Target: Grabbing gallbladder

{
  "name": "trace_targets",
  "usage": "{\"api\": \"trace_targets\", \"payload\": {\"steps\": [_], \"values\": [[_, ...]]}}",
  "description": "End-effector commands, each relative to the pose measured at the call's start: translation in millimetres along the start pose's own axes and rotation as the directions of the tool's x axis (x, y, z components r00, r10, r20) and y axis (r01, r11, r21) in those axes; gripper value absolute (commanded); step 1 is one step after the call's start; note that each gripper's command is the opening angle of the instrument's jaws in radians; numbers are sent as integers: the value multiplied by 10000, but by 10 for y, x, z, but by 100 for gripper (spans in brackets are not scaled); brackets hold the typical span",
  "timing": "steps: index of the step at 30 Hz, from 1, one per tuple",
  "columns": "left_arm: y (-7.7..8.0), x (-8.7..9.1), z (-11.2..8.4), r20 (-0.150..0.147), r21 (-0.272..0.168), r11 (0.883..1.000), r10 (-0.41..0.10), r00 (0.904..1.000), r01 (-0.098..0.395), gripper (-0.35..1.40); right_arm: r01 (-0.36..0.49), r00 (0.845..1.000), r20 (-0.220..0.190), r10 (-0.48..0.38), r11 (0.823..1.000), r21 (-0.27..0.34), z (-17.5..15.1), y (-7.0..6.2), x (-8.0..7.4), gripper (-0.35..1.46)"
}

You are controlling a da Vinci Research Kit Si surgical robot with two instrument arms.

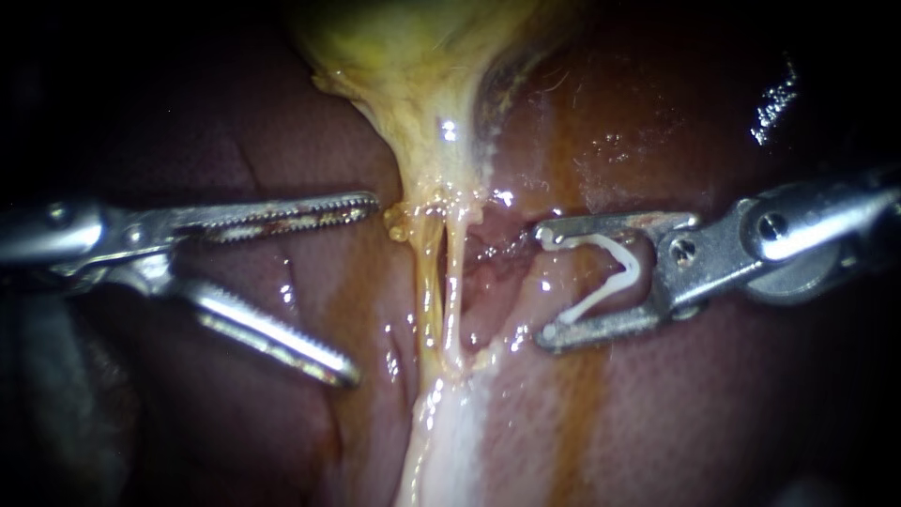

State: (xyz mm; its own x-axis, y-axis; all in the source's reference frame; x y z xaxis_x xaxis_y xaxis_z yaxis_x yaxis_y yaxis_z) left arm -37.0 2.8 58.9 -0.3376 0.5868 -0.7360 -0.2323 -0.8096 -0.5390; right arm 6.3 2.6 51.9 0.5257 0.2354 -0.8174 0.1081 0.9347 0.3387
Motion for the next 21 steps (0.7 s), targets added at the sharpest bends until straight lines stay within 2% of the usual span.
{"api": "trace_targets", "payload": {"steps": [1,5,10,15,21], "values": [[0,0,0,1,-4,10000,7,10000,-7,111,2,10000,-1,-2,10000,0,0,0,0,50],[-5,-1,1,1,-4,9999,-112,9999,112,109,2,10000,-1,-2,10000,0,0,0,0,50],[-25,-5,4,-5,56,9994,-336,9994,336,106,3,10000,-1,-3,10000,0,0,0,0,50],[-43,-10,7,1,21,9941,-1080,9941,1080,96,6,10000,0,-6,10000,-1,1,0,0,50],[-50,-16,19,-7,72,9835,-1806,9836,1806,83,10,10000,2,-10,10000,-4,1,0,-1,50]]}}
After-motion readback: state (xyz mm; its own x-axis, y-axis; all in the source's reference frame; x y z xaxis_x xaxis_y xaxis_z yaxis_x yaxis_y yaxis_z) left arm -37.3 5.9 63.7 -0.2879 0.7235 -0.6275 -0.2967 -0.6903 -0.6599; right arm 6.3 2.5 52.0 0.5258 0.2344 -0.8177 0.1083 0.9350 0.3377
